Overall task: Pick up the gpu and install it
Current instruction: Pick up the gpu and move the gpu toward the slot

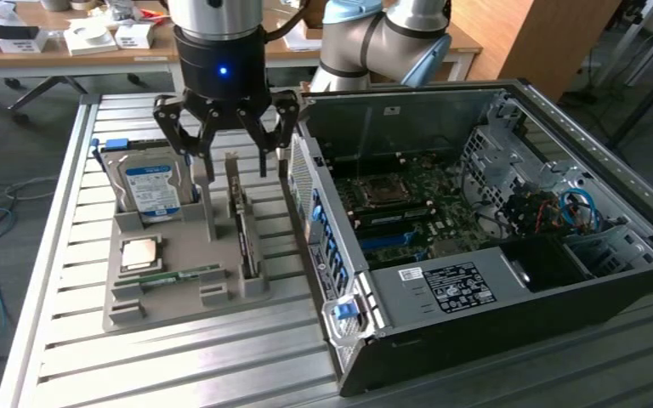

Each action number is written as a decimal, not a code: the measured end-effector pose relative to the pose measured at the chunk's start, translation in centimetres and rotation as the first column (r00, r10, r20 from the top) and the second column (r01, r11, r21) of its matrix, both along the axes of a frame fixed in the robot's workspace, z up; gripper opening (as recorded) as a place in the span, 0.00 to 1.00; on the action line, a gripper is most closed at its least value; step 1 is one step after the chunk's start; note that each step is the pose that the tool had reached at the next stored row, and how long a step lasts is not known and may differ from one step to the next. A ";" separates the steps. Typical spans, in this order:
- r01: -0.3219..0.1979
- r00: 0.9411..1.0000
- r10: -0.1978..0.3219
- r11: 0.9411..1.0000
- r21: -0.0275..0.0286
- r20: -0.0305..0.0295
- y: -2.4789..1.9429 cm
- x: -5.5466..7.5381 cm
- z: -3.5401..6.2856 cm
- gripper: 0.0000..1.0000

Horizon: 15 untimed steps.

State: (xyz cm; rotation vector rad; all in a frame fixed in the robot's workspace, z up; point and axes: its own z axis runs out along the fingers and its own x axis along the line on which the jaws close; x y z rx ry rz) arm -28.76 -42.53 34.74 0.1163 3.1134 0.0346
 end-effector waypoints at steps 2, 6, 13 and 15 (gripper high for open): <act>0.000 1.000 0.000 1.000 0.000 0.000 0.00 0.0 -0.21 0.65; 0.000 1.000 0.000 1.000 0.000 0.000 0.00 0.0 -0.57 0.65; 0.000 1.000 0.000 1.000 0.000 0.000 0.00 0.0 -1.09 0.65; 0.000 1.000 0.000 1.000 0.000 0.000 0.00 0.0 -1.22 0.65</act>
